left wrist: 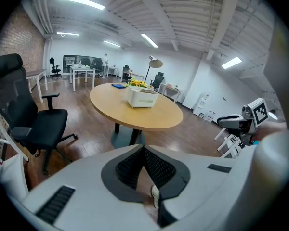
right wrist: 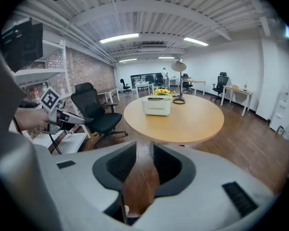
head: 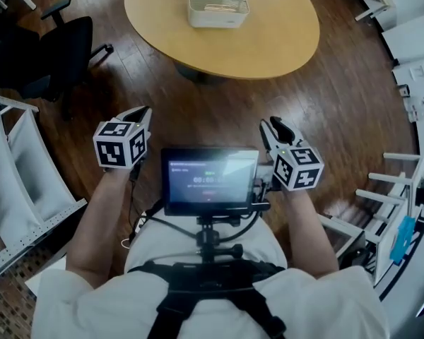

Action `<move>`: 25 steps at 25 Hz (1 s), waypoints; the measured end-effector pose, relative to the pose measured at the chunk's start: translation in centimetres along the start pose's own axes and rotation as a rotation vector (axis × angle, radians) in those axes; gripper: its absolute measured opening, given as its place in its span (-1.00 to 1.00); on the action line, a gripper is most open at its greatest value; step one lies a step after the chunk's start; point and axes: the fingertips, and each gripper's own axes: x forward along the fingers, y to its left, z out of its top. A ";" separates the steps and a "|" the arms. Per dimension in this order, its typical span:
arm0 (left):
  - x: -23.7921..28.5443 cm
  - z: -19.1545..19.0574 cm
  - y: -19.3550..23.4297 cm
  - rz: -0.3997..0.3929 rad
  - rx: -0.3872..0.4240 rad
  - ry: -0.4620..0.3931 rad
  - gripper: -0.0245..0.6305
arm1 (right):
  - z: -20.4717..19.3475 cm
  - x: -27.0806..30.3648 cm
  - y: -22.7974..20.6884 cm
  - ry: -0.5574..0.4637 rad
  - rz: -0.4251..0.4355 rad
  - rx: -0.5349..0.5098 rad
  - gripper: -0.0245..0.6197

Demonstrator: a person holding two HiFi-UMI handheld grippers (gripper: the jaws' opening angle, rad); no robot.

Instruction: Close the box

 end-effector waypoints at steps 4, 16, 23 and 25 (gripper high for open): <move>-0.3 -0.5 0.1 0.002 0.008 -0.016 -0.94 | -0.6 -0.7 -0.2 0.001 -0.024 0.015 -0.55; -3.8 -3.1 -5.9 0.073 -0.014 -0.030 -0.94 | -4.0 -5.5 -1.4 -0.027 0.027 0.020 -0.56; -5.6 -5.8 -10.2 0.132 -0.011 -0.006 -0.95 | -7.3 -8.0 -2.1 -0.023 0.103 0.035 -0.56; -6.1 -6.4 -11.1 0.144 -0.014 -0.007 -0.94 | -8.2 -8.5 -2.4 -0.022 0.117 0.034 -0.57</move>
